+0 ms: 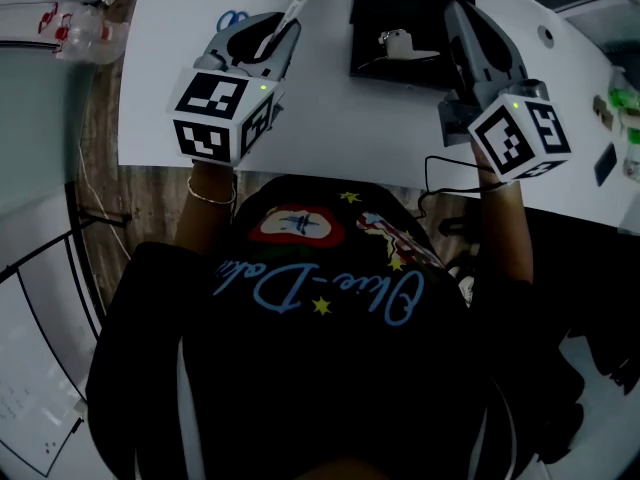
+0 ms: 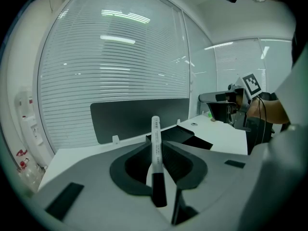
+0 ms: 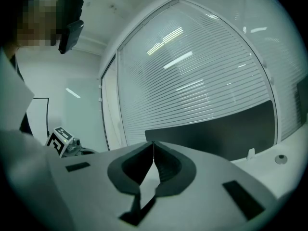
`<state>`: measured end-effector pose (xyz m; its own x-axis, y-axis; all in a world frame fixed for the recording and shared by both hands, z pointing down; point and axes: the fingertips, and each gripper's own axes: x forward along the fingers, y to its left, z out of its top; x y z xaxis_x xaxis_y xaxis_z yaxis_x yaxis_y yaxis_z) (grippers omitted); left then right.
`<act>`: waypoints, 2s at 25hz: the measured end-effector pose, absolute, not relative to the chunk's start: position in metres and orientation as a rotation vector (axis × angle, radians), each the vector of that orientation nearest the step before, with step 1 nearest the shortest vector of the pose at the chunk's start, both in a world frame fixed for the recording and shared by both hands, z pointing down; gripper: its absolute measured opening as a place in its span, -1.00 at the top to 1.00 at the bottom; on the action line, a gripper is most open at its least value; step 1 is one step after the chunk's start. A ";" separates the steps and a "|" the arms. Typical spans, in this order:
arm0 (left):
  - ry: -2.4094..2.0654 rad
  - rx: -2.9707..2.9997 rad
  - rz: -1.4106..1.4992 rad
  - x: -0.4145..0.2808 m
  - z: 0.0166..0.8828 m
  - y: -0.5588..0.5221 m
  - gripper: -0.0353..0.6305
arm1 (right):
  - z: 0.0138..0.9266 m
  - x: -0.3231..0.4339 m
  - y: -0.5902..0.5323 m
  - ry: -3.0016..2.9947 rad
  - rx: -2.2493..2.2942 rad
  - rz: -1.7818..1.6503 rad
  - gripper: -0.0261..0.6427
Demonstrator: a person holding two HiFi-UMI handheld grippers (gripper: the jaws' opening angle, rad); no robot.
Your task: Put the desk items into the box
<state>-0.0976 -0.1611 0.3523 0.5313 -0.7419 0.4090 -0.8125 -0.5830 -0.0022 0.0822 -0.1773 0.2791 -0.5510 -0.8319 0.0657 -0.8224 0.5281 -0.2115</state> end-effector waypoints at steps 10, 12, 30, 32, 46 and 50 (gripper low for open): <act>-1.377 2.638 0.529 -0.102 0.326 -0.159 0.67 | 0.273 0.070 -0.180 2.726 -1.424 -0.304 0.89; -1.381 2.644 0.523 -0.103 0.323 -0.158 0.67 | 0.274 0.070 -0.181 2.724 -1.425 -0.313 0.89; -1.391 2.680 0.481 -0.107 0.305 -0.155 0.67 | 0.272 0.063 -0.181 2.704 -1.422 -0.355 0.89; -1.393 2.680 0.475 -0.108 0.304 -0.155 0.67 | 0.271 0.063 -0.181 2.704 -1.426 -0.351 0.89; -1.345 2.698 0.424 -0.109 0.303 -0.158 0.67 | 0.268 0.067 -0.173 2.694 -1.499 -0.330 0.89; -1.306 2.703 0.431 -0.103 0.309 -0.160 0.67 | 0.267 0.077 -0.171 2.675 -1.543 -0.321 0.89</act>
